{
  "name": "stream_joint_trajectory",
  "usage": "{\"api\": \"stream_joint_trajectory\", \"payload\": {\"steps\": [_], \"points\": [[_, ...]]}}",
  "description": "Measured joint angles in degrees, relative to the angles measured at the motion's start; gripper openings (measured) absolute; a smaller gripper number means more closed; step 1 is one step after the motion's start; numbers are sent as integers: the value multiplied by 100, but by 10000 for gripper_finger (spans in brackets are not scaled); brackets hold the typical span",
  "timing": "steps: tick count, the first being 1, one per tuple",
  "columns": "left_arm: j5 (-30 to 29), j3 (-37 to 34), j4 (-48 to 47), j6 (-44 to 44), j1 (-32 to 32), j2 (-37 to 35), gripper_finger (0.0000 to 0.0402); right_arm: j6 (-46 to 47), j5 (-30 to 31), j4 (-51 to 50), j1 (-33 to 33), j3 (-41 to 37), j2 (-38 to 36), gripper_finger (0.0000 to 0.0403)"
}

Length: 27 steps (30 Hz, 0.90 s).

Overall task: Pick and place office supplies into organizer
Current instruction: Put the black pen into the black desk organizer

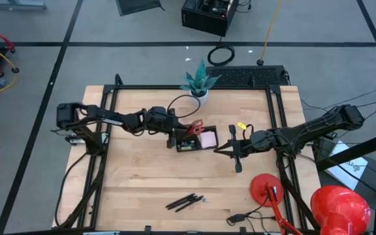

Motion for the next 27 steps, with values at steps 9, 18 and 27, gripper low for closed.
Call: {"api": "stream_joint_trajectory", "payload": {"steps": [9, 18, 27], "points": [[-21, 244, -630, 318, -312, -1638, 118, 0, -2, -3, 2, 0, -2, 4], [-567, 567, -2477, -228, -1455, -3190, 118, 47, -3, -46, 2, 0, -2, 4], [-2033, 573, -3273, -1120, -3399, -3262, 118, 60, -4, -34, 2, 0, -2, 4]]}}
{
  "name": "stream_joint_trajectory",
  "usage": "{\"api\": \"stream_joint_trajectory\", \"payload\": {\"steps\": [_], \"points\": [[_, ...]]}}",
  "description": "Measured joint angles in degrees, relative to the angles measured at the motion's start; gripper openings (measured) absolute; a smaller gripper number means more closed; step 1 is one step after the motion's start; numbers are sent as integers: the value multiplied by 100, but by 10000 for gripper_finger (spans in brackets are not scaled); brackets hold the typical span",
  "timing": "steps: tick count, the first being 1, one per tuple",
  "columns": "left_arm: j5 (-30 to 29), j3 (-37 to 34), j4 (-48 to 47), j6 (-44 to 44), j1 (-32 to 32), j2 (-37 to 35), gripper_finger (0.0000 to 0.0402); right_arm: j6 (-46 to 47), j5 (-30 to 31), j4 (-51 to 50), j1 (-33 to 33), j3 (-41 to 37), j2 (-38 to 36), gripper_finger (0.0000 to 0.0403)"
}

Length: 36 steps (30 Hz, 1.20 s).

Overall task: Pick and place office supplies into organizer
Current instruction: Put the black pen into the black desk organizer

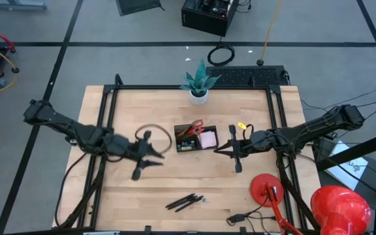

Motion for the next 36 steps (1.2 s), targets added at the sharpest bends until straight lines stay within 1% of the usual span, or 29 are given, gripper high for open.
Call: {"api": "stream_joint_trajectory", "payload": {"steps": [4, 8, 10, 12, 15, 16, 19, 24, 28, 33, 36], "points": [[-253, 0, 143, -249, -691, 465, 117, 20, 0, 22, 0, 0, 0, 4], [-794, 0, 287, -236, -1217, 1082, 117, 109, 0, 74, 0, 0, 0, 4], [-1121, 0, 377, -118, -1400, 1369, 106, 157, 0, 79, 0, 0, 0, 4], [-1343, 0, 501, -107, -1500, 1569, 81, 203, 0, 79, 0, 0, 0, 4], [-1289, 0, 815, -113, -1524, 1796, 23, 282, 0, 76, 0, 0, 2, 4], [-1182, 0, 928, -119, -1514, 1878, 12, 292, 0, 76, 0, 0, 2, 4], [-903, 0, 1216, -170, -1510, 2112, 10, 301, 0, 76, 0, 0, 2, 4], [-854, 0, 1377, -457, -1510, 2418, 5, 303, 0, 76, 0, 0, 2, 4], [-849, 0, 1469, -873, -1526, 2719, 4, 303, 0, 68, 0, 0, 4, 4], [-851, 0, 1554, -1664, -1668, 3077, 4, 303, 0, 31, 0, 0, 4, 4], [-852, -2, 1796, -1929, -1774, 3288, 2, 303, 0, 31, 0, 0, 4, 4]]}}
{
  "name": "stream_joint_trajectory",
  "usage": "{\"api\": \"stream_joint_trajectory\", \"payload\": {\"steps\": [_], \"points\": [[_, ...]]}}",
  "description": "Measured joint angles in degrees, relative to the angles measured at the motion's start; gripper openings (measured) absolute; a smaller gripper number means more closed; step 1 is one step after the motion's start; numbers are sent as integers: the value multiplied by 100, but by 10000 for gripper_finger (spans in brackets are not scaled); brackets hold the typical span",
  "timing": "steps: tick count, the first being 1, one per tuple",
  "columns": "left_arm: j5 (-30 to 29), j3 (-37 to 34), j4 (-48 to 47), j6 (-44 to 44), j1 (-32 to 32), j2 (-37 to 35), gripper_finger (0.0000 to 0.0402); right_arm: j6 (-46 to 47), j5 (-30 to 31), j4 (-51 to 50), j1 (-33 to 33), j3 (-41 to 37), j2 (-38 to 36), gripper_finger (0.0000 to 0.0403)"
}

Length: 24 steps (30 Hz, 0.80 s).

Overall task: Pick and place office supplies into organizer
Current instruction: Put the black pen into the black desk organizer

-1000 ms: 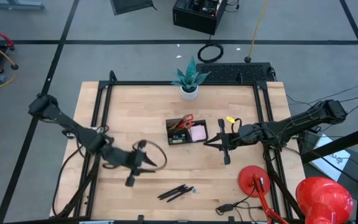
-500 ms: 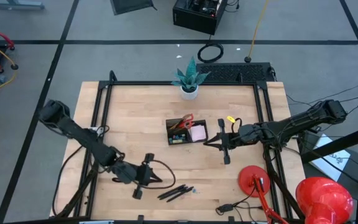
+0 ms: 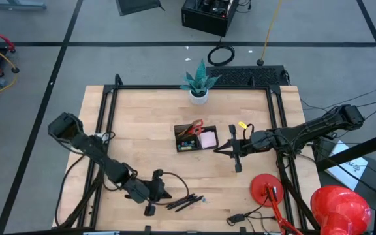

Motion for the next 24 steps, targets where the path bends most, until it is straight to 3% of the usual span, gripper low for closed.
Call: {"api": "stream_joint_trajectory", "payload": {"steps": [3, 7, 13, 16, 24], "points": [[-39, 85, 204, -249, -54, 191, 4, 1, 0, 3, 0, 0, 0, 4], [-143, 640, -324, -466, -77, 513, 2, 0, 2, 5, 0, 0, 0, 4], [-219, 2008, -2494, -730, -65, 1100, 2, 0, 4, 28, 0, 0, 0, 4], [-255, 2504, -3152, -965, -13, 1333, 11, 1, 4, 28, 0, 0, 0, 4], [-12, 3021, -3346, -769, 160, 1736, 34, 4, 2, 36, 0, 0, 31, 4]]}}
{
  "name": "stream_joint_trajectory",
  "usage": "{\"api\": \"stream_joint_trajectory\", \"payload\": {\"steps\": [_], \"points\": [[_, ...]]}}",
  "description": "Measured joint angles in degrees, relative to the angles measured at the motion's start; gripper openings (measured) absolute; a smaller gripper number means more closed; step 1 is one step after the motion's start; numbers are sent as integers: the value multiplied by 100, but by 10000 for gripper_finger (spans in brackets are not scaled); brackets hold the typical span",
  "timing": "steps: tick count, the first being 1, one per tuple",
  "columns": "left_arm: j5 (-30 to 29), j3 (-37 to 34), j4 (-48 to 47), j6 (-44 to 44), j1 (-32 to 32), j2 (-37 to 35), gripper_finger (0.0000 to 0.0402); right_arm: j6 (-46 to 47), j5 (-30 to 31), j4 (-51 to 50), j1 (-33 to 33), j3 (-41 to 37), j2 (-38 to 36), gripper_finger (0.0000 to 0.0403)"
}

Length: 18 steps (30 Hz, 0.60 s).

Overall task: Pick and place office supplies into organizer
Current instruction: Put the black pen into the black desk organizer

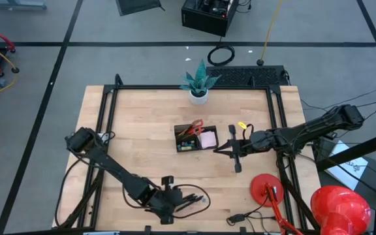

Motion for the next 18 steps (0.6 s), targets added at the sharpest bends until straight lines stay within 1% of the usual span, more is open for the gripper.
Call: {"api": "stream_joint_trajectory", "payload": {"steps": [4, 13, 18], "points": [[130, -1, -3, -4, 104, 178, 59, 0, 0, 12, 0, 0, 63, 4], [466, -5, 77, 172, 516, 276, 135, -2, 0, 59, 0, 0, 85, 4], [898, -5, 285, 529, 721, 279, 161, -2, 0, 103, 0, 0, 85, 4]]}}
